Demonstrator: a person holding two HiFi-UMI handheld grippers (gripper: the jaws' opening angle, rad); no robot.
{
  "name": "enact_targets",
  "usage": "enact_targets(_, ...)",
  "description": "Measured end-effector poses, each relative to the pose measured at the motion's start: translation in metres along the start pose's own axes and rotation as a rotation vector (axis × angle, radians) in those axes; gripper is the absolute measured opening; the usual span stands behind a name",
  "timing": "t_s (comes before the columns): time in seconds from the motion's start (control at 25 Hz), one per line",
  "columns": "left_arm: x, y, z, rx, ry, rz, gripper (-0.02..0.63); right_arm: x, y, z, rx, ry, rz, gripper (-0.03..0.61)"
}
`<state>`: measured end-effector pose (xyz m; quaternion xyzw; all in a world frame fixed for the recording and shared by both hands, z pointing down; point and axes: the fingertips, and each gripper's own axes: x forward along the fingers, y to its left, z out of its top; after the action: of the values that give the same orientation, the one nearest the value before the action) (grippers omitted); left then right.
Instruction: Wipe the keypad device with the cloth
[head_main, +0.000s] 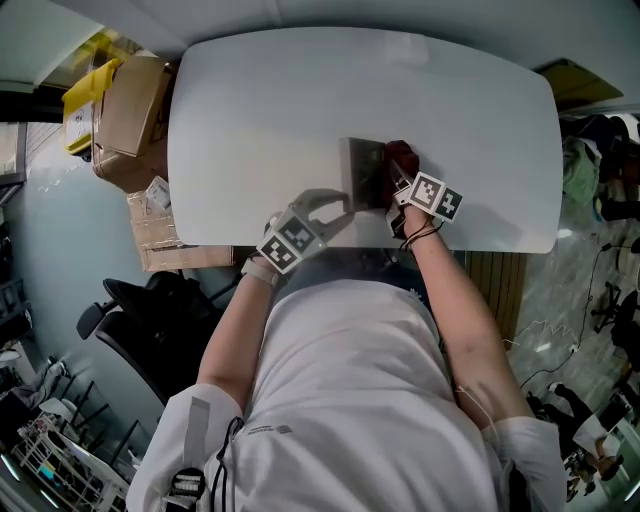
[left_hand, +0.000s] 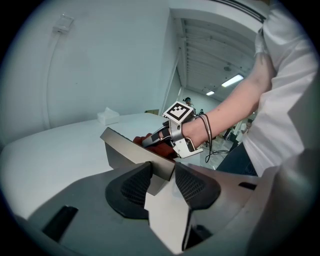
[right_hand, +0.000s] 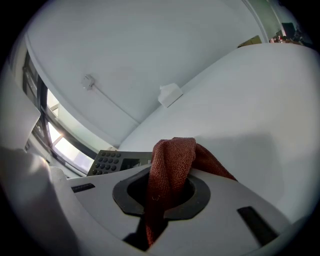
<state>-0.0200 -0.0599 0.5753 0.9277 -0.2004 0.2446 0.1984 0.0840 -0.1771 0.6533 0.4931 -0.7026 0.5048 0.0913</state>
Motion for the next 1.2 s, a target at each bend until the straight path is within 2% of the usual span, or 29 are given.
enact_targets(0.4, 0.000, 0.000, 0.002, 0.006, 0.009, 0.010, 0.155, -0.002, 0.001, 0.003, 0.028, 0.005, -0.004, 0.054)
enact_targets(0.52, 0.001, -0.002, 0.002, 0.006, 0.013, 0.009, 0.155, -0.007, 0.013, 0.016, -0.005, -0.002, -0.001, 0.054)
enact_targets(0.76, 0.001, 0.000, 0.002, -0.001, -0.002, 0.014, 0.155, -0.013, 0.088, 0.057, -0.092, -0.052, 0.142, 0.054)
enact_targets(0.92, 0.001, 0.000, 0.002, -0.002, -0.005, 0.013, 0.155, -0.006, 0.136, 0.054, -0.126, -0.033, 0.226, 0.054)
enact_targets(1.04, 0.001, 0.000, 0.001, 0.000, -0.004, 0.008, 0.155, 0.004, 0.153, 0.043, -0.147, 0.002, 0.248, 0.054)
enact_targets(1.2, 0.001, -0.001, 0.001, 0.003, -0.012, 0.004, 0.155, 0.013, 0.146, 0.033, -0.132, 0.023, 0.235, 0.054)
